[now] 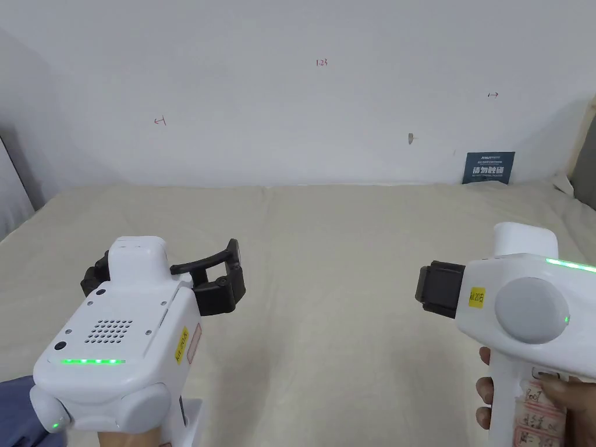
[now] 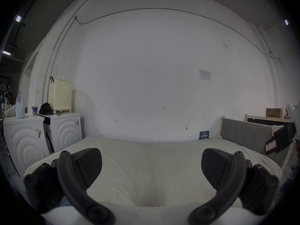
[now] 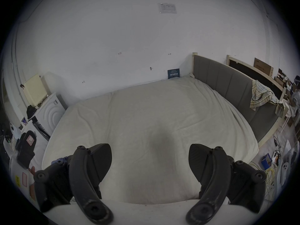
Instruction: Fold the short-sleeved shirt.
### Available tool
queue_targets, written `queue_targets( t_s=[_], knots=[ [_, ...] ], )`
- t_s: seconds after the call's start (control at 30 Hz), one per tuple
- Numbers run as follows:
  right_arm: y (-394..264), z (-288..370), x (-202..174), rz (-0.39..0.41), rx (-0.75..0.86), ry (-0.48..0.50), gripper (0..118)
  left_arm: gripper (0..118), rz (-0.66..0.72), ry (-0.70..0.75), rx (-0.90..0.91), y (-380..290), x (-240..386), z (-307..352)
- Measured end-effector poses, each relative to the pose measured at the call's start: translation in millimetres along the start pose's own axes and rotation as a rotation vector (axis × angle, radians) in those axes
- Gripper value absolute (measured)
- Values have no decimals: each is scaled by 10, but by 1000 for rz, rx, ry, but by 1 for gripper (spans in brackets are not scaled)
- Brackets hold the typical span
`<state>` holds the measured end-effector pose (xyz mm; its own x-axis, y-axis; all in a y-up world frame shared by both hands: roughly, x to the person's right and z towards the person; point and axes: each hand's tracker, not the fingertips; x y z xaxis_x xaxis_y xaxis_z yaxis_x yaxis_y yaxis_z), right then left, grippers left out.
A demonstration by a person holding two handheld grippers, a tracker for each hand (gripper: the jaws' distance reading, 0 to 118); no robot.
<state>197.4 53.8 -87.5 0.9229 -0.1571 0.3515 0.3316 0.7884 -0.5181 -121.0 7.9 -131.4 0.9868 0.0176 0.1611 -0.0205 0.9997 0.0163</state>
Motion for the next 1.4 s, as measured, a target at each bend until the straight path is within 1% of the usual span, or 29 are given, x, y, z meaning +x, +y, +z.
queue_targets(
  t_s=[0.07,0.2,0.3,0.43,0.53,0.6,0.67,0.73,0.97,1.4],
  knots=[
    [10,-7,-8,14,0,-22,100,118,2,0,2,5,-4,2],
    [-4,-34,63,-10,40,32,100,118,2,-1,7,19,-4,4],
    [-26,-59,85,6,102,49,100,118,-2,0,8,22,-1,8],
    [-134,-91,110,61,308,76,100,118,-2,-2,8,18,-7,12],
    [-283,-85,92,94,520,56,100,118,-3,1,13,17,-8,20],
    [-376,-67,96,115,645,67,100,118,-3,2,14,21,-10,22],
    [-427,-47,88,154,717,68,100,118,-3,2,17,25,-12,24],
    [-441,-13,64,169,711,46,100,118,-4,3,21,28,-12,25],
    [-395,-10,99,142,682,74,100,118,-1,1,22,27,-2,17],
    [-416,-29,130,146,663,88,100,118,-9,1,14,19,13,13]
  ],
)
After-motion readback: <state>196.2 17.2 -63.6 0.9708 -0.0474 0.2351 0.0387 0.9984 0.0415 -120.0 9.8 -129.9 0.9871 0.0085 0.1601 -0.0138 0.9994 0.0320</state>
